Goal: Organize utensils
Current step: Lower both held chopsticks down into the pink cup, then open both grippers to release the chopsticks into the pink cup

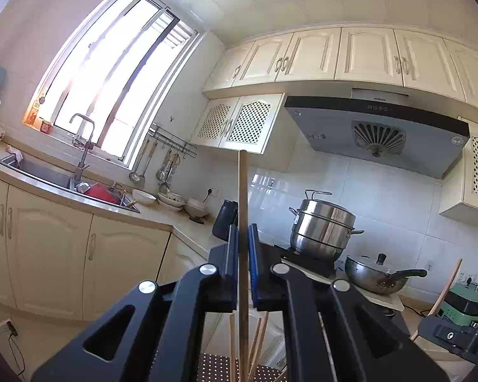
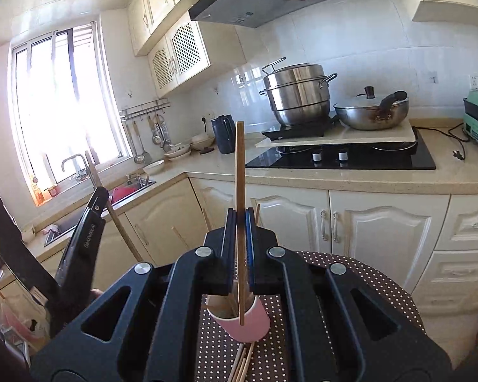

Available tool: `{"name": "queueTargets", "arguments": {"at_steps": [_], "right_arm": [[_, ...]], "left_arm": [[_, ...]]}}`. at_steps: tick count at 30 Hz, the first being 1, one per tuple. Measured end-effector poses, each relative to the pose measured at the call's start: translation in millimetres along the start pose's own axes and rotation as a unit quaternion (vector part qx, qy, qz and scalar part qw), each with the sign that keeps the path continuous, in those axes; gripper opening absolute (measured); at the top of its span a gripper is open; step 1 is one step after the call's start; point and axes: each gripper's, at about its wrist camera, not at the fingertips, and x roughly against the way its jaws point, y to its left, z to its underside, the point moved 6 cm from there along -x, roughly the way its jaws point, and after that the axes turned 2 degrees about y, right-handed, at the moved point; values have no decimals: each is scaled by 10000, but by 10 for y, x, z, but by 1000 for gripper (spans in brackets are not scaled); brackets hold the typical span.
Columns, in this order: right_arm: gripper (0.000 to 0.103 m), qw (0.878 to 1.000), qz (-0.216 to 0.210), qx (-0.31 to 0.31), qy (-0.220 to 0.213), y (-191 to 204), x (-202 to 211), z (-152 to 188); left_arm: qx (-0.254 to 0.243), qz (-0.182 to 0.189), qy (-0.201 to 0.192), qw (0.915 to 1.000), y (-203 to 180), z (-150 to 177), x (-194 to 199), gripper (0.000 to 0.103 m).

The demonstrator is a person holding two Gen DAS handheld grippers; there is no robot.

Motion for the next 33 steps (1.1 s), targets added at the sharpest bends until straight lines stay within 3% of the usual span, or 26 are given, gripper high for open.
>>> {"name": "queueTargets", "arguments": {"at_steps": [5, 12, 20, 28, 30, 32, 33], "right_arm": [[6, 10000, 3, 38, 19, 28, -173, -1], [6, 9997, -57, -27, 235, -39, -436, 133], [6, 9978, -75, -100, 647, -134, -608, 393], [7, 9946, -215, -139, 1003, -181, -663, 623], [9, 9939, -157, -210, 1075, -219, -655, 660], [15, 9933, -128, -279, 1116, -253, -635, 697], [18, 9931, -103, -287, 1133, -265, -622, 716]], "left_arm": [[33, 106, -67, 9999, -108, 99, -147, 7], [-339, 242, -22, 9991, -229, 351, -260, 7], [-915, 174, -118, 9956, -249, 581, -143, 7], [-1143, 83, 125, 9933, -112, 728, -137, 8], [-1191, 61, 180, 9927, -65, 746, -114, 11], [-1272, 106, 227, 9916, -40, 758, -82, 30], [-1331, 126, 215, 9908, -29, 760, -53, 31]]}}
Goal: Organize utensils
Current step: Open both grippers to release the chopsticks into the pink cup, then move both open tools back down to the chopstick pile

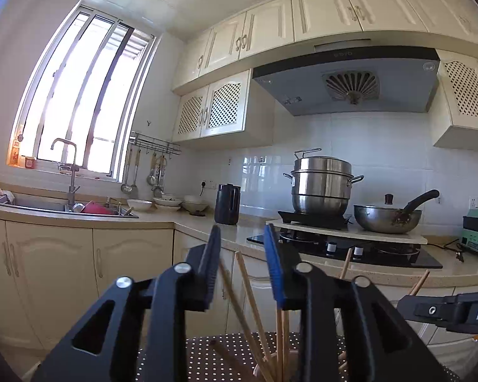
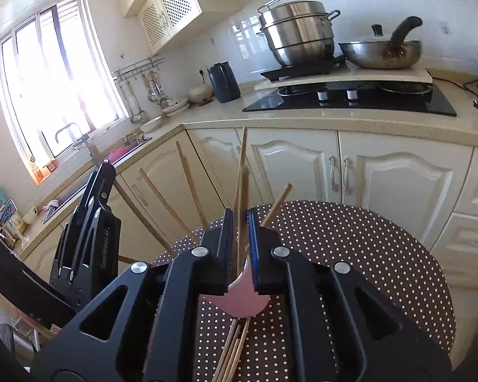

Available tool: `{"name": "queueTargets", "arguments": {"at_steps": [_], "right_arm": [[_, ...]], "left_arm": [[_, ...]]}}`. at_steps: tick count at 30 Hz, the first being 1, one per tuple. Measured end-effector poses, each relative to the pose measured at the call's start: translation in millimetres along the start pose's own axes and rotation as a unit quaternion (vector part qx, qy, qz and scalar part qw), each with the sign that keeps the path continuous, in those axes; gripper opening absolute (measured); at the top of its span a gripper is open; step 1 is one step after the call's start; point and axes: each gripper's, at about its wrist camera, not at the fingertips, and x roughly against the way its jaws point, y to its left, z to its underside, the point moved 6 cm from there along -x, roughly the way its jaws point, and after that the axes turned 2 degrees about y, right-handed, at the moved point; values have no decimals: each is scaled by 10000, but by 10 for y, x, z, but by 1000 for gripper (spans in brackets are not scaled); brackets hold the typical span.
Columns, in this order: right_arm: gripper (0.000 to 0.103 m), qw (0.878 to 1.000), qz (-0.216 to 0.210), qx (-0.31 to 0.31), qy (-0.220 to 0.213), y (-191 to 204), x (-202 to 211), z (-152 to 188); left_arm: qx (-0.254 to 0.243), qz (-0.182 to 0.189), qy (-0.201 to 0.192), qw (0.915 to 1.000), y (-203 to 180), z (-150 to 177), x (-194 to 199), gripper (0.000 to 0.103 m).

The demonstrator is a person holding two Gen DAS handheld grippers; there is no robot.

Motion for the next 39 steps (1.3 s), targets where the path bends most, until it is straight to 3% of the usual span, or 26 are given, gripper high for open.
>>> {"name": "queueTargets", "arguments": {"at_steps": [1, 2, 3, 9, 17, 29, 32, 36, 39], "right_arm": [[30, 10000, 45, 2, 4, -11, 15, 23], [57, 9999, 100, -3, -15, -20, 35, 36], [66, 9998, 168, -14, -78, -28, 69, 49], [70, 9992, 318, 47, -247, -25, 262, 102], [91, 9977, 359, 192, -537, 2, 512, 178], [95, 9934, 604, 410, -885, 132, 894, 402], [97, 9913, 429, 533, -1125, 171, 988, 545], [97, 9862, 519, 585, -1459, 178, 1077, 788], [97, 9857, 617, 677, -1418, 189, 1079, 921]], "left_arm": [[-43, -6, -11, 10000, 7, 0, 20, 32], [-77, -17, -13, 10000, 20, 5, 47, 33], [-92, -6, 1, 10000, 28, 5, 69, 34], [-24, 130, 194, 9997, 116, 10, 202, 40], [24, 373, 188, 9991, 178, -125, 433, 50], [-66, 553, 527, 9971, 315, -72, 761, 60], [-112, 637, 711, 9954, 340, -12, 850, 61], [-182, 673, 896, 9935, 382, 99, 973, 63], [-208, 790, 1178, 9897, 422, 237, 1068, 68]]}}
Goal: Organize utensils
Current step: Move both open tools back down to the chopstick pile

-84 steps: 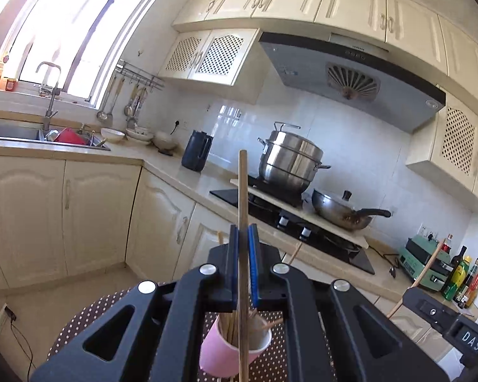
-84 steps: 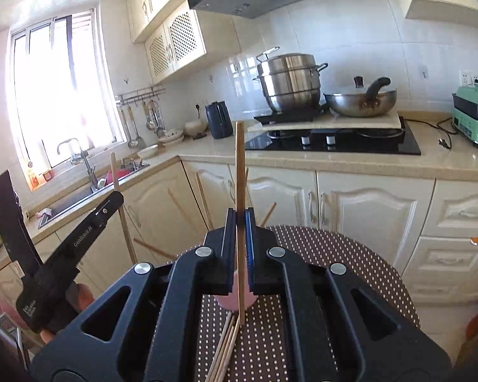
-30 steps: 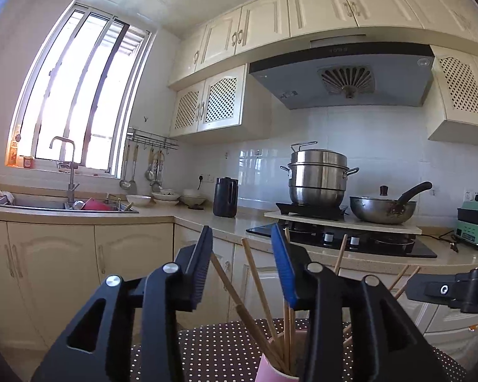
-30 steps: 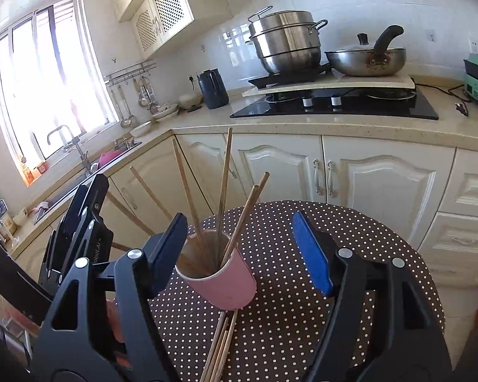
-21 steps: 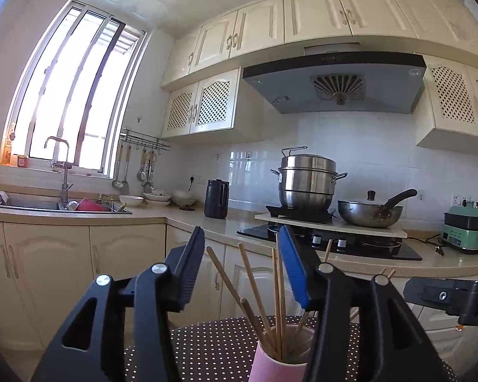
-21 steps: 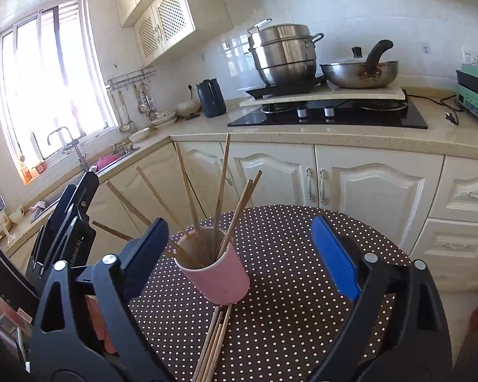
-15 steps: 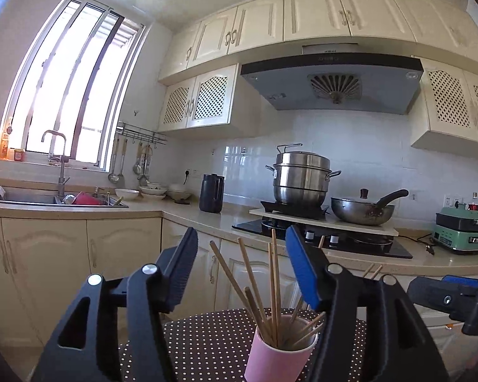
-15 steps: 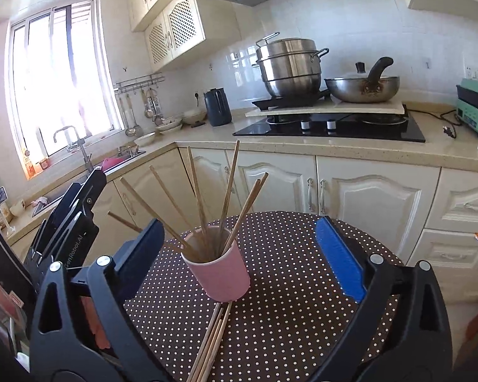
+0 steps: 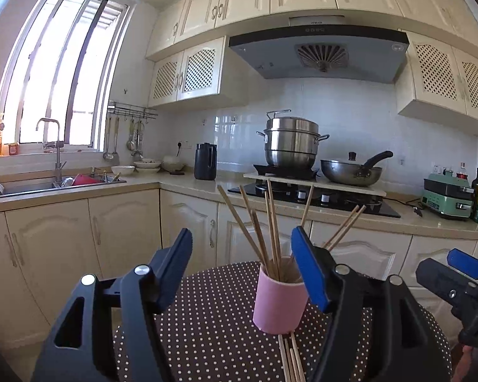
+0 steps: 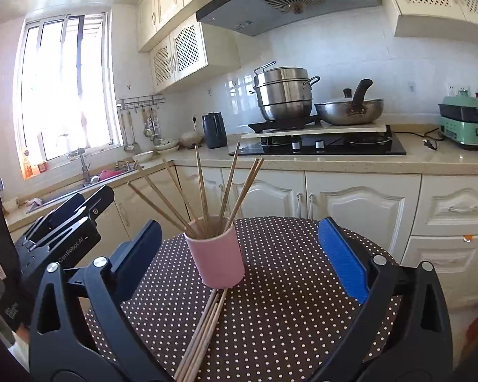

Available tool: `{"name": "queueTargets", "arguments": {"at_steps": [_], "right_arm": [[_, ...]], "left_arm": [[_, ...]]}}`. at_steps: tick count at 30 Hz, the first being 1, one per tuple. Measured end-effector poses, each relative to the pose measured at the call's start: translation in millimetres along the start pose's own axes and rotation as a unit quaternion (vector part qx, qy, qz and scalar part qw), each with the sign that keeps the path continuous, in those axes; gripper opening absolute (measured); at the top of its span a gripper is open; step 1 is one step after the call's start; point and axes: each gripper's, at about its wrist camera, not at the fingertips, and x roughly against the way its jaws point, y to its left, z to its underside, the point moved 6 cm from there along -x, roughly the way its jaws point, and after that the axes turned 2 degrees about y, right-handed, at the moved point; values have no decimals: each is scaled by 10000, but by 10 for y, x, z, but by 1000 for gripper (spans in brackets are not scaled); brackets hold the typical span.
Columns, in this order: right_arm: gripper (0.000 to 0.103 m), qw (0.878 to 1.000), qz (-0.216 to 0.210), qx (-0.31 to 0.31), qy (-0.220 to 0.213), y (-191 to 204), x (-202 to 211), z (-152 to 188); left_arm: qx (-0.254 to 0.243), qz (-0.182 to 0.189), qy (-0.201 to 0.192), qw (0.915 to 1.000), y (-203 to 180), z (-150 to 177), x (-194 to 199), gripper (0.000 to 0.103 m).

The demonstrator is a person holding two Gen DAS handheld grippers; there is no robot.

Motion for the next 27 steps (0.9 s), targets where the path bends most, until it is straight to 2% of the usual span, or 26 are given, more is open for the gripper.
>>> {"name": "queueTargets", "arguments": {"at_steps": [5, 9, 13, 16, 22, 24, 26, 27], "right_arm": [[97, 9996, 248, -131, 25, -29, 34, 167], [97, 9985, 308, -287, 347, -61, -10, 298], [97, 9959, 504, -299, 692, -64, -83, 441], [97, 9937, 634, -361, 854, -81, -130, 544], [97, 9871, 739, -782, 1182, -195, -241, 702], [97, 9845, 788, -715, 1396, -188, -298, 777], [97, 9823, 680, -737, 1585, -167, -343, 852], [96, 9797, 554, -801, 1754, -151, -382, 903]], "left_arm": [[-199, 14, 221, 9996, 12, 241, 105, 70], [-136, 159, 765, 9969, 37, 474, 56, 72], [19, 423, 1405, 9892, 74, 691, -48, 72], [64, 405, 1726, 9841, 136, 813, -115, 72], [353, 616, 2544, 9645, 236, 1090, -258, 72], [455, 497, 2858, 9559, 293, 1193, -293, 72], [402, 387, 3180, 9464, 325, 1302, -331, 72], [359, 460, 3306, 9420, 323, 1355, -346, 72]]}}
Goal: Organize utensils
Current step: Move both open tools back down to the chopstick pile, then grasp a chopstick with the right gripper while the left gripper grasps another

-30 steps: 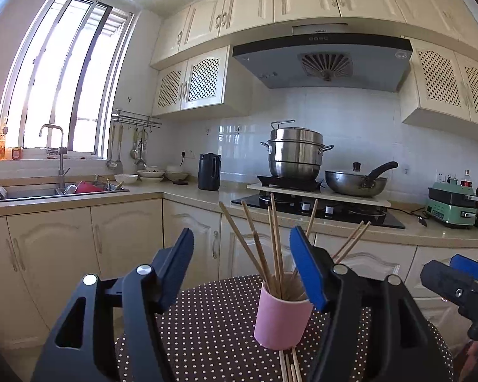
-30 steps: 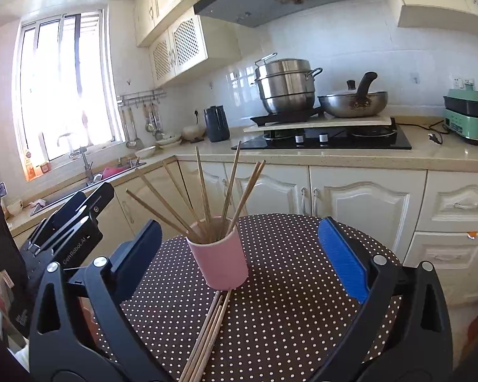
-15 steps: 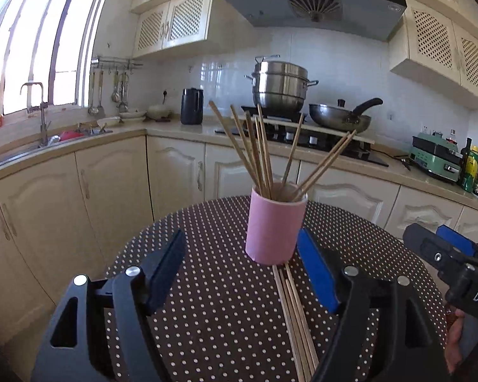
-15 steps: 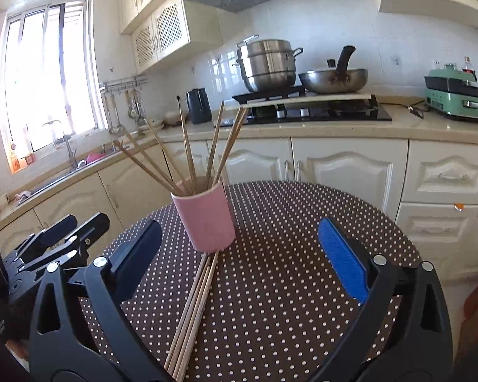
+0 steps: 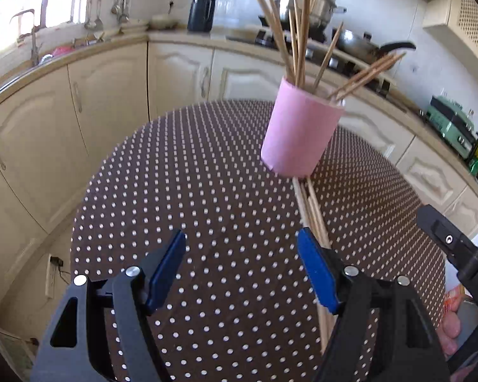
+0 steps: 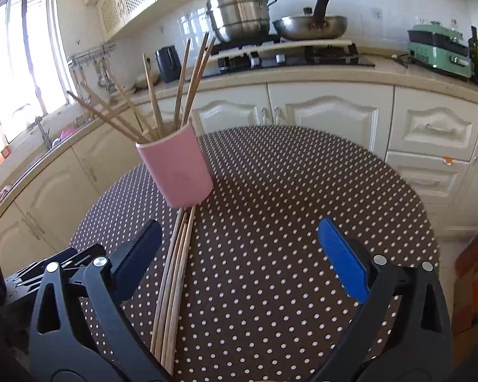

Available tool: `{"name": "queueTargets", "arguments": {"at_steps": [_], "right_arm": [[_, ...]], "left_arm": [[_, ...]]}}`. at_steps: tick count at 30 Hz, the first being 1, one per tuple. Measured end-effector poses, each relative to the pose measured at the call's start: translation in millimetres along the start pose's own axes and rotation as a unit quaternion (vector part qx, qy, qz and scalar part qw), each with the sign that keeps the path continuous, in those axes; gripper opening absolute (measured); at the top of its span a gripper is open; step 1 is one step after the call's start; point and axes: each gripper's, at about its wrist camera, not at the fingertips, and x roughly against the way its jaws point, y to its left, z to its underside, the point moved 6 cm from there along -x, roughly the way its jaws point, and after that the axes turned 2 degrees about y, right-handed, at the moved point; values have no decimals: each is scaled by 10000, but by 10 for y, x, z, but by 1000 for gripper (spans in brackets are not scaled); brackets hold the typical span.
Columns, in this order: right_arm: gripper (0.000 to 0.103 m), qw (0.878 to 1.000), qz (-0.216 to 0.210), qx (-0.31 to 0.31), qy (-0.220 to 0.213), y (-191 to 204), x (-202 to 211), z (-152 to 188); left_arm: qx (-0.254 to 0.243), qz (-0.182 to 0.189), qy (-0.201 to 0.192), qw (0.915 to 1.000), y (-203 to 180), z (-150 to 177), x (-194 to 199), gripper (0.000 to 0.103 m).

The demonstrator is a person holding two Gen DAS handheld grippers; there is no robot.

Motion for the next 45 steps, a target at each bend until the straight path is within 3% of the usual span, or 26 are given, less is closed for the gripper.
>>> {"name": "queueTargets", "arguments": {"at_steps": [3, 7, 9, 17, 26, 32, 36, 39, 40, 44, 45], "right_arm": [[96, 9993, -121, 69, 354, 55, -111, 94], [82, 9971, 142, 380, 646, 156, -229, 196], [80, 9956, 165, 431, 817, 194, -314, 240], [60, 9889, 390, 656, 1277, 318, -598, 383], [59, 9848, 497, 858, 1425, 455, -743, 413], [59, 9837, 644, 761, 1497, 499, -815, 400], [59, 9777, 905, 1063, 1568, 591, -920, 366], [59, 9787, 852, 997, 1578, 626, -1009, 312], [55, 9789, 829, 1006, 1576, 636, -1031, 296], [13, 9813, 564, 1086, 1485, 704, -1089, 224], [9, 9824, 468, 1062, 1466, 697, -1087, 223]], "left_arm": [[-106, 162, 67, 9998, -10, 72, -42, 72], [-308, 77, -177, 9993, -39, 105, 7, 72], [-425, 81, -238, 9988, -64, 131, 13, 72], [-278, 575, 52, 9979, -85, 171, -71, 72], [-154, 624, 196, 9977, 14, 237, -180, 72], [55, 1000, 95, 9949, 111, 265, -157, 72], [51, 955, 63, 9954, 120, 278, -149, 71], [112, 1084, 172, 9939, 136, 285, -161, 71], [125, 1087, 206, 9938, 140, 283, -172, 71], [66, 936, 206, 9954, 114, 256, -184, 71], [76, 937, 221, 9953, 106, 238, -193, 71]]}}
